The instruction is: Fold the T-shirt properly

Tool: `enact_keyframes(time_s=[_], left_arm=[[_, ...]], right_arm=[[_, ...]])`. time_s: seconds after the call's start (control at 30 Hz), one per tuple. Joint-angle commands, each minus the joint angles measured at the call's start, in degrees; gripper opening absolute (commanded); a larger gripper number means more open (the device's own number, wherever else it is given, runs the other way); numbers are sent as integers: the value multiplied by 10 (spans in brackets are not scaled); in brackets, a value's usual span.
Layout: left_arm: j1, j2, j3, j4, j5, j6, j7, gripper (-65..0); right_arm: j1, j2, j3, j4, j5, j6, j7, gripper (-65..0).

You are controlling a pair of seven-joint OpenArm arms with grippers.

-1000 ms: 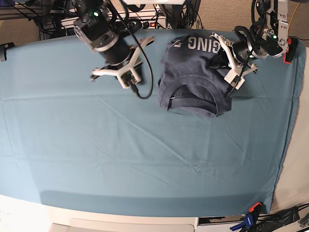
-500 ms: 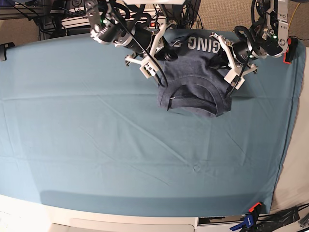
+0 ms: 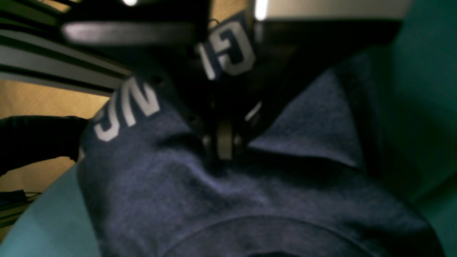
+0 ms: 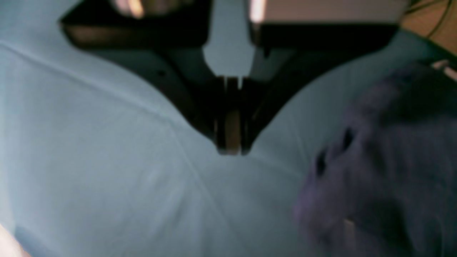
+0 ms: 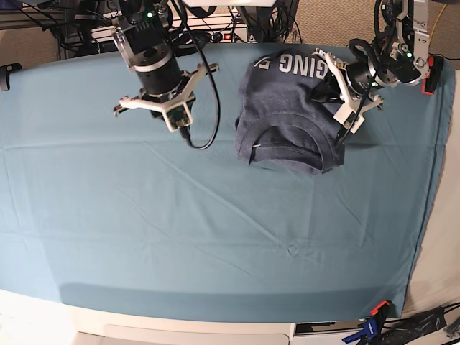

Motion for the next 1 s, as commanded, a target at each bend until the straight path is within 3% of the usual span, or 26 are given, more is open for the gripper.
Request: enact_keyframes(time_s=[0.0, 0.2, 0.37, 0.5, 0.63, 0.87, 0.97], left_arm=[[-10, -7, -3, 22, 0, -1, -13, -650], [-24, -17, -56, 114, 58, 7, -12, -650], [21, -39, -165, 163, 95, 31, 7, -650], [116, -42, -267, 165, 93, 32, 38, -650], [231, -41, -335, 164, 53, 23, 60, -650], [370, -1, -328, 126, -33, -1, 68, -650], [381, 15, -293, 68, -48, -16, 64, -650]], right_arm=[[-4, 0, 0, 9, 8, -2, 11, -650], [-18, 0, 0, 9, 16, -2, 5, -650], [-36, 18, 21, 9, -12, -2, 3, -650], [-88, 58, 94, 9, -15, -2, -4, -650], [-173, 91, 197, 9, 1, -2, -8, -650], [-318, 116, 341, 9, 83, 3, -1, -650], [-328, 116, 355, -98, 106, 5, 9, -650]])
